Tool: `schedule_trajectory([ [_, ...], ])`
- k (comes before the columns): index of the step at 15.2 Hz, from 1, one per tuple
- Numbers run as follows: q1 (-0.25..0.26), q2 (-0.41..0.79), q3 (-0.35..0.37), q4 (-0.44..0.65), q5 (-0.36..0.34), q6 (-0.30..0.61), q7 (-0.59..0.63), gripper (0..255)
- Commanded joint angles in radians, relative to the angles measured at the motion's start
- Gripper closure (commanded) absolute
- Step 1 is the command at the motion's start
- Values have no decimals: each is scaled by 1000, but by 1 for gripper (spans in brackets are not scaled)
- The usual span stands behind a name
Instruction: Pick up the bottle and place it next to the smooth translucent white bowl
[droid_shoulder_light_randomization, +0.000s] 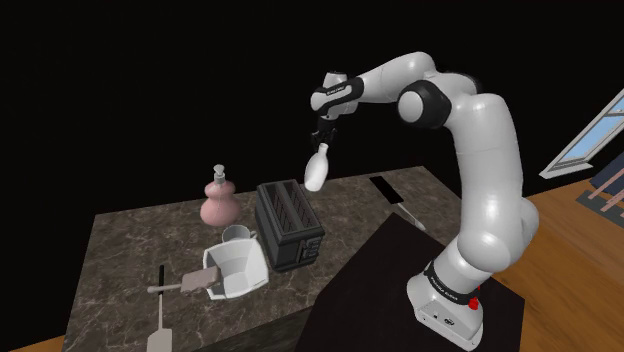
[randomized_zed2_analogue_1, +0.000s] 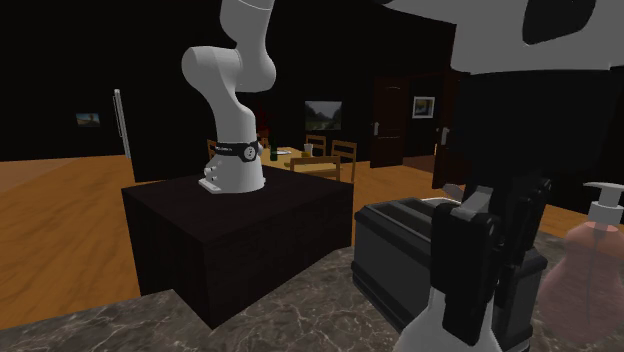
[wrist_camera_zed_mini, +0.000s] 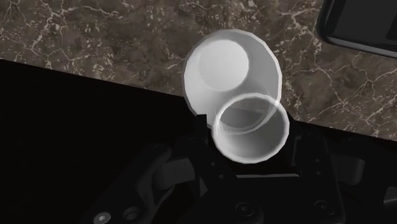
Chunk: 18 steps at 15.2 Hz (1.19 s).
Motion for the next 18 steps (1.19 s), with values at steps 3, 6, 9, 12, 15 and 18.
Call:
schedule_trajectory([
  [3,4,-34,-4,2,-6,-36,4,255],
  [6,6,-55,-8,9,-10,-64,6,255],
  [9,7,-74,-10,20,-14,-93,8,255],
  [12,8,-92,-13,32,-18,-123,10,255],
  [15,9,-109,-15,47,-22,-154,12,255],
  [18,10,-124,-17,64,-25,-186,14,255],
])
